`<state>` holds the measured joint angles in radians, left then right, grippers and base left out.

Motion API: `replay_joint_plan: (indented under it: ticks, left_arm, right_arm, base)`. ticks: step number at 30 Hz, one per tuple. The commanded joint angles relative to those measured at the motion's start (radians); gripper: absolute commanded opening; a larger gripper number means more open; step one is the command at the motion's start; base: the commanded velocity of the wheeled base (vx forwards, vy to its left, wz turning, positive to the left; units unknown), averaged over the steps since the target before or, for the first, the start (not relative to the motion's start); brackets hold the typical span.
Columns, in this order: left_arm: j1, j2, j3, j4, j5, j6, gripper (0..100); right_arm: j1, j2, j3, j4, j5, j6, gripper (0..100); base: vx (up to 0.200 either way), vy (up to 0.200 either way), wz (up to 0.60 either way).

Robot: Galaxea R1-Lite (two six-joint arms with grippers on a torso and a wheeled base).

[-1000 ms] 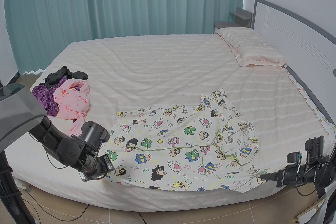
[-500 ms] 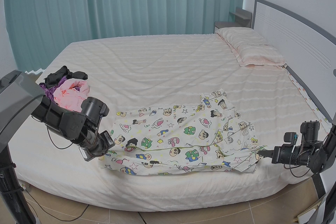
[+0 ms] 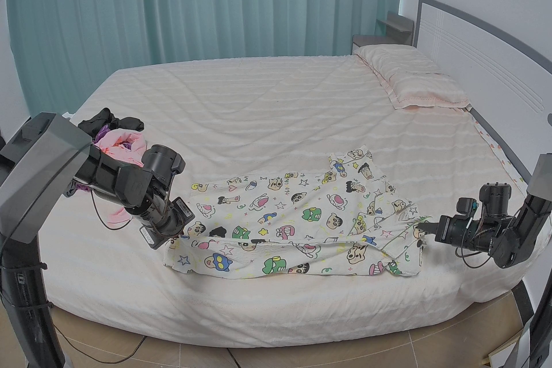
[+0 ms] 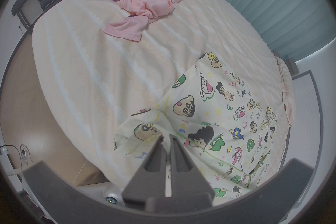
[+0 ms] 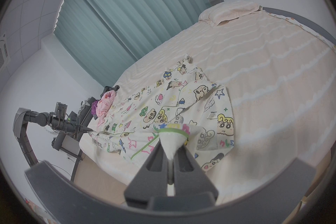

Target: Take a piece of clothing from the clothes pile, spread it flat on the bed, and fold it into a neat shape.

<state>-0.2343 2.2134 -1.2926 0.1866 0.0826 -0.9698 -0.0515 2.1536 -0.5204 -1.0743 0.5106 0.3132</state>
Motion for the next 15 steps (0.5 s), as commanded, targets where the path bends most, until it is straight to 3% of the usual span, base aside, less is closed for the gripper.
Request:
replay_joint_plan:
  ticks: [1, 15]
  left_arm:
    - [0.010, 0.072, -0.053, -0.001, 0.003, -0.012, 0]
    - [0.021, 0.157, -0.241, 0.082, 0.009, -0.043, 0]
  right_arm:
    - [0.002, 0.051, -0.036, -0.006, -0.001, 0.009, 0]
    - [0.044, 0.146, -0.127, -0.095, -0.083, 0.063, 0]
  base:
    - [0.000, 0.000, 0.00]
    - [0.000, 0.000, 0.00]
